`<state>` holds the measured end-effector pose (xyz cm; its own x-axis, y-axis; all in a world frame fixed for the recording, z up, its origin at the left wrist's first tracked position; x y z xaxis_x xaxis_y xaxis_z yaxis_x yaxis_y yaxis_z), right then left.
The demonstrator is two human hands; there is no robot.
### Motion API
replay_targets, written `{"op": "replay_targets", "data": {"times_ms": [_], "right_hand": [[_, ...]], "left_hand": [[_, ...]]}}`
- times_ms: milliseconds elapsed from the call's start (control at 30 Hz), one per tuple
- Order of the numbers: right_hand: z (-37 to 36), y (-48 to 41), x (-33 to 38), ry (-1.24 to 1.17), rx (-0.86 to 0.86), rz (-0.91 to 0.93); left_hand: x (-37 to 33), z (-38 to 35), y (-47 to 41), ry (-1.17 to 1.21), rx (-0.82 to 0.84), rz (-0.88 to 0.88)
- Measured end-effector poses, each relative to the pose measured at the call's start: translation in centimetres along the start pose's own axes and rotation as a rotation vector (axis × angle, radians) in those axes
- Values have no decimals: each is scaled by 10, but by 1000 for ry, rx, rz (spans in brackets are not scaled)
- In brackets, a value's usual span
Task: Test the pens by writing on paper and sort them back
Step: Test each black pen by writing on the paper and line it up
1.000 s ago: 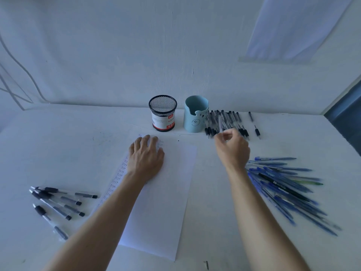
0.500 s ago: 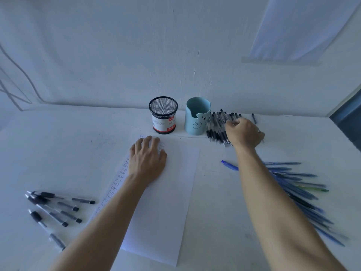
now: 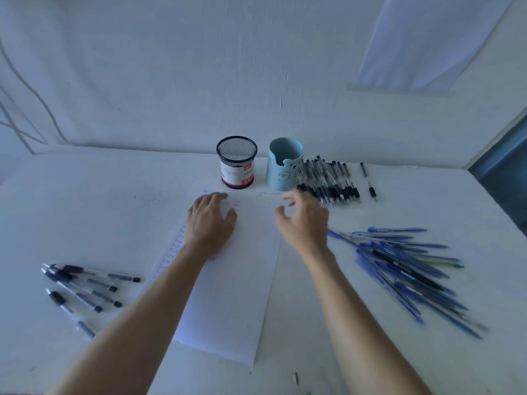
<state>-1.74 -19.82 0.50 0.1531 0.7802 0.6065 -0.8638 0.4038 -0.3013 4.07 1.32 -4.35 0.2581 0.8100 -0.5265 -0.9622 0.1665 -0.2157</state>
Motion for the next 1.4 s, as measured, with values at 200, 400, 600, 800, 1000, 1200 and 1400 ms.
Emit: {"op": "replay_targets", "data": {"times_ms": [200, 400, 600, 800, 1000, 1200, 1400], "right_hand": [[-66, 68, 31, 225, 445, 195], [-77, 88, 27, 354, 582, 189], [-72, 92, 31, 372, 530, 216], [-72, 94, 30, 401, 511, 227], [-71, 95, 30, 390, 514, 219], [-71, 96, 29, 387, 541, 206], [-70, 98, 30, 383, 520, 205]], "left_hand": [[14, 54, 31, 192, -352, 94], [50, 86, 61, 48, -157, 60], [74, 97, 97, -30, 275, -75], [98, 114, 115, -245, 314, 53], [110, 122, 120, -262, 212, 69], [67, 131, 106, -8, -60, -185], [23, 130, 94, 385, -115, -124]]}}
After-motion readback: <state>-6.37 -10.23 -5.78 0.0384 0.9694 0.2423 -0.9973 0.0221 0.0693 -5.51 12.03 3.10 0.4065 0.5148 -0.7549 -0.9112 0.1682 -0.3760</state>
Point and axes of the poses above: each hand's wrist, its own y-axis away from the middle knuckle, its own z-axis out of the back of the hand, x = y × z, the point moved 8 cm from there along -y, towards the middle knuckle, and after that the axes turned 7 degrees about -z, right-handed, at the moved point
